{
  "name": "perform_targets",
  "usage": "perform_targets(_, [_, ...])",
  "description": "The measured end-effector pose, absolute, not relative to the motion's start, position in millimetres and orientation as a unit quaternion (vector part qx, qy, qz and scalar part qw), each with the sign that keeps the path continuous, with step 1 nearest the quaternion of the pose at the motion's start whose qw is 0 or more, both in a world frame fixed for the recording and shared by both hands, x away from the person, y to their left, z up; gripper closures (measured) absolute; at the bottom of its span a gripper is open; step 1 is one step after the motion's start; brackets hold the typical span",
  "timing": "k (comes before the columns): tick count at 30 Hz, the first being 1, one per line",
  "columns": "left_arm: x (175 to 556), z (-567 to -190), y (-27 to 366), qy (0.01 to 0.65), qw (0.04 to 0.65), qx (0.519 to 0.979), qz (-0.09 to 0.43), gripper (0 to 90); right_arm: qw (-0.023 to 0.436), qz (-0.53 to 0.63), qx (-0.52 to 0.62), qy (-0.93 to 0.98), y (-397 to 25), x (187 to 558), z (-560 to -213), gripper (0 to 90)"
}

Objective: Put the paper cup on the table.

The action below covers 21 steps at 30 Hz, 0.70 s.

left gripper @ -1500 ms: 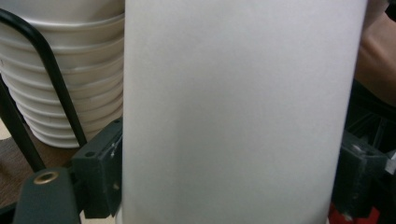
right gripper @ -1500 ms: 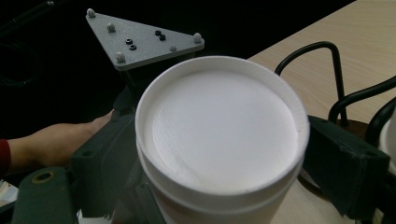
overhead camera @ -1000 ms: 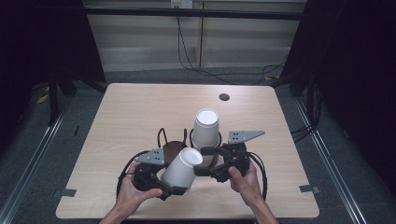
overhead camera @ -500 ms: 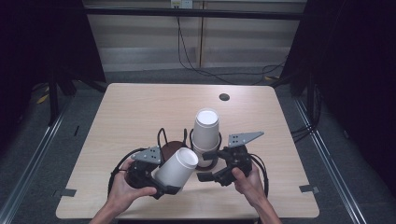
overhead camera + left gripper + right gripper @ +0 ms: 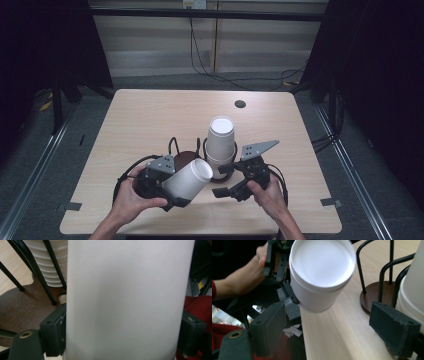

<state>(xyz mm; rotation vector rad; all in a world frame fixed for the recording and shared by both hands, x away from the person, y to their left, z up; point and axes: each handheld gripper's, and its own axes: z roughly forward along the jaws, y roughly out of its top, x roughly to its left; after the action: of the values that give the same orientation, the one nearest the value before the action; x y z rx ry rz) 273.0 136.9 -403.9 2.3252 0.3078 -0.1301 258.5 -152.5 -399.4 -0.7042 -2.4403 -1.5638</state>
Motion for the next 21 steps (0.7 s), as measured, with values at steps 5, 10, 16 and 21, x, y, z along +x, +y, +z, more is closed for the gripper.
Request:
perform_targets(5, [276.1, -399.8, 127.9, 0.113, 0.365, 0.923, -0.051, 16.4, 0.088, -0.498, -0.229, -0.832, -148.7, 258.7, -401.6, 14.2])
perform_targets(10, [277.3, -398.0, 119.4, 0.104, 0.341, 0.933, -0.051, 16.4, 0.085, -0.469, -0.217, -0.852, -144.1, 258.0, -403.0, 14.2])
perform_targets(16, [274.6, -403.2, 109.3, 0.097, 0.325, 0.939, -0.050, 16.4, 0.074, -0.448, -0.215, -0.865, -142.7, 257.3, -402.9, 14.2])
perform_targets(21, [269.1, -402.9, 104.3, 0.083, 0.303, 0.948, -0.041, 16.6, 0.082, -0.425, -0.201, -0.879, -138.4, 255.5, -402.7, 14.4])
